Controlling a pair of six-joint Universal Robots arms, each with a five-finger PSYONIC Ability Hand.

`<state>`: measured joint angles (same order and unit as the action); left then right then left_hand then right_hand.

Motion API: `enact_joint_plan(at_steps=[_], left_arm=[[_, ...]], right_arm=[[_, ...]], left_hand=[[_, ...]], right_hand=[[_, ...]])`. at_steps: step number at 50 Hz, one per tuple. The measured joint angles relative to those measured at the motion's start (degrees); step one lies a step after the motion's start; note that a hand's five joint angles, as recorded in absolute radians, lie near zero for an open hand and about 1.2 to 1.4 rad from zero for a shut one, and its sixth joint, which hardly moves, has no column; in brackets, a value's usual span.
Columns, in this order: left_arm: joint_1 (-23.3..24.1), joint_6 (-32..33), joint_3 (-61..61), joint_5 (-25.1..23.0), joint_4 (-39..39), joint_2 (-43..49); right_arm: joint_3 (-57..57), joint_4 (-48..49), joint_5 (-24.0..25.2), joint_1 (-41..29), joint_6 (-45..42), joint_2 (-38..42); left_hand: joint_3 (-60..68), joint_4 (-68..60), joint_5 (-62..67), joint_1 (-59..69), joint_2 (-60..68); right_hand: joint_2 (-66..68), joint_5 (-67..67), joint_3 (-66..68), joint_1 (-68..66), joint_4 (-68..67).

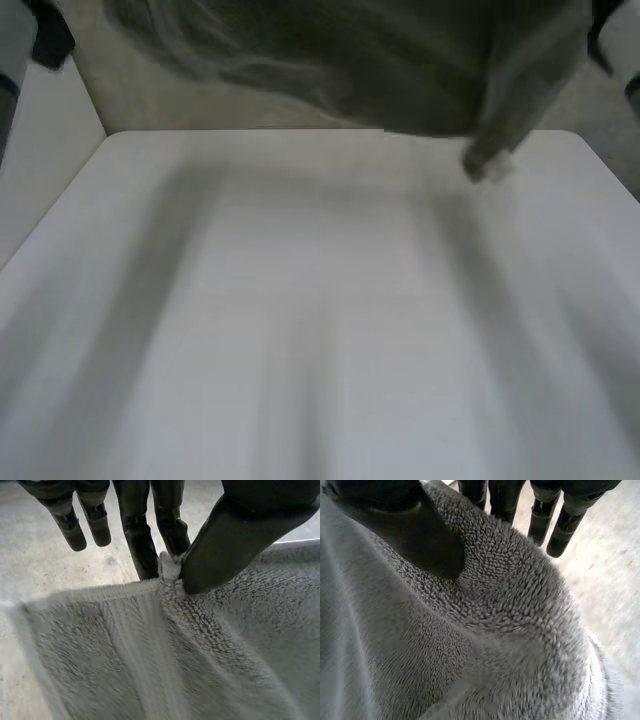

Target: Fold the towel.

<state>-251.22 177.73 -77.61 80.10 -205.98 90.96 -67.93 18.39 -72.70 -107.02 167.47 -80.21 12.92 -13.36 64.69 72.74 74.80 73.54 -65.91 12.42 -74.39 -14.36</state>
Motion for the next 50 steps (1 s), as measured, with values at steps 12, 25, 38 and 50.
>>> enact_joint_plan(at_steps=[12, 25, 38, 50], left_arm=[[-0.69, 7.02, -19.11, -2.68, -0.17, 7.95], [-0.51, 17.67, -25.73, -3.02, 0.61, 22.95], [-3.98, 17.32, -25.6, -2.84, 0.97, 20.42], [-4.79, 17.18, -26.15, -2.76, 1.03, 20.27]], right_arm=[[-20.51, 0.25, 5.07, 1.2, -9.88, 2.48], [-34.97, 2.25, 5.62, 1.07, -21.39, 14.05], [-34.58, 1.22, -4.48, 2.98, -21.25, 14.37], [-32.53, -1.93, -10.39, 3.73, -10.77, 13.72]], left_hand=[[0.0, 0.0, 0.0, 0.0, 1.03], [0.0, 0.0, 0.18, 0.0, 1.19], [0.0, 0.0, 1.98, 0.05, 2.2], [0.0, 0.0, 2.94, 0.06, 2.26]], right_hand=[[0.0, -0.24, 0.0, 0.0, 0.0], [0.0, -0.56, 0.0, 0.0, 0.0], [-24.19, 26.29, 0.0, 25.69, 0.0], [-24.83, 28.03, 0.0, 25.22, 0.0]])
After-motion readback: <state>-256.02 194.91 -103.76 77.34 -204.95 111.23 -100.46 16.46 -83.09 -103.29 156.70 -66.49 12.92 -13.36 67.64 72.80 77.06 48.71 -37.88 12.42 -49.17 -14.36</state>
